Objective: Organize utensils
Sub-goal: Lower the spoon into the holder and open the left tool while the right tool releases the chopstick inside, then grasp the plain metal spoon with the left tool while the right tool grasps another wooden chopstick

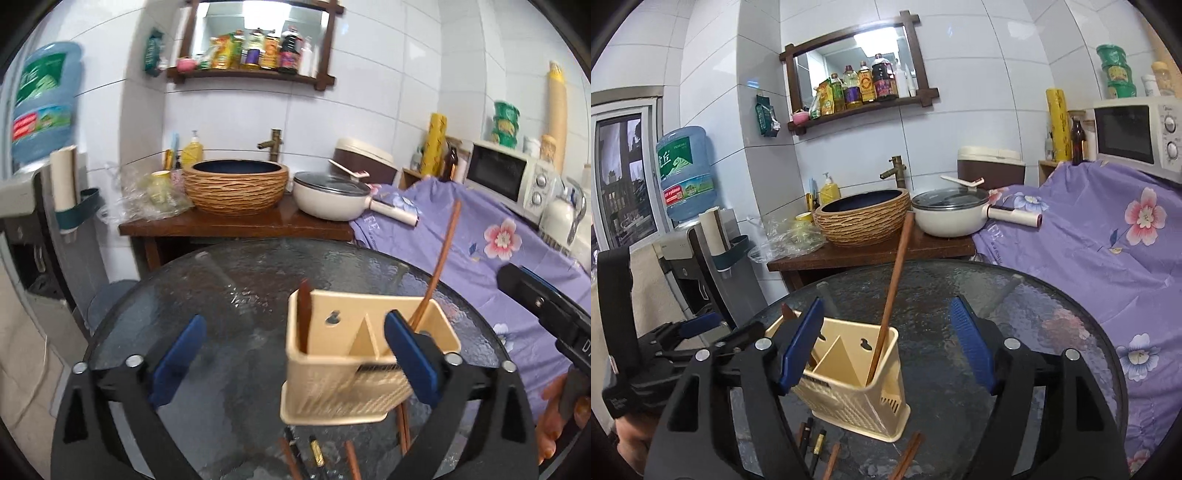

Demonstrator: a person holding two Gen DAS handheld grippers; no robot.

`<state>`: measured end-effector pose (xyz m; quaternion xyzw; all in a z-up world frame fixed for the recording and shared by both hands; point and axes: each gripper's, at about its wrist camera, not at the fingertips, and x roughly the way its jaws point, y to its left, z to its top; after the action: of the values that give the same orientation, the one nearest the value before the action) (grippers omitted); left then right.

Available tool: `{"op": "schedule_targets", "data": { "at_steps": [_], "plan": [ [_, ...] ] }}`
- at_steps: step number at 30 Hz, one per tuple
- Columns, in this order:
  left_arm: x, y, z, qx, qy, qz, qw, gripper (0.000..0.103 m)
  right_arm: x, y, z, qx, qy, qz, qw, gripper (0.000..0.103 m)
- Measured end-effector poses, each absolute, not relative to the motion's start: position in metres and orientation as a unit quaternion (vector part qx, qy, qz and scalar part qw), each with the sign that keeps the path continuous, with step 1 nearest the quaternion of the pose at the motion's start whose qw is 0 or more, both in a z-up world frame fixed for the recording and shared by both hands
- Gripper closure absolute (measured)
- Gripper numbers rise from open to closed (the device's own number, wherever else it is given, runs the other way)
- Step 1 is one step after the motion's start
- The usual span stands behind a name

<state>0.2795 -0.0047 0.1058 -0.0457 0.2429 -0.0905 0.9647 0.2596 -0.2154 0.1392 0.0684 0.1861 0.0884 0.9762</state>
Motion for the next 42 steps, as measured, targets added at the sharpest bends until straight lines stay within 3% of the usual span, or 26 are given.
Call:
{"op": "schedule_targets", "data": {
  "at_steps": [3,19,25,32,42],
  "plan": [
    [0.265,0.011,0.091,-0.059,0.255,-0.082,0.962,0.007,0.246,-0.211,0.13,0.056,0.191,0.099,0.975,0.012],
    [0.211,0.032,-0.003,-0.035,0.366,-0.049,0.928,0.007,0.204,-0.201,0.027,0.063,0.332,0.108,0.935,0.012],
    [0.203,0.032,-0.016,-0.039,0.381,-0.057,0.922,0.009,0.208,-0.191,0.009,0.08,0.366,0.132,0.918,0.025],
    [0.202,0.031,-0.024,-0.058,0.404,-0.081,0.909,0.029,0.219,-0.175,0.0,0.087,0.397,0.148,0.902,0.039],
    [0.197,0.011,-0.025,-0.035,0.405,-0.082,0.91,0.032,0.256,-0.157,-0.005,0.096,0.447,0.141,0.878,0.058]
  ]
}}
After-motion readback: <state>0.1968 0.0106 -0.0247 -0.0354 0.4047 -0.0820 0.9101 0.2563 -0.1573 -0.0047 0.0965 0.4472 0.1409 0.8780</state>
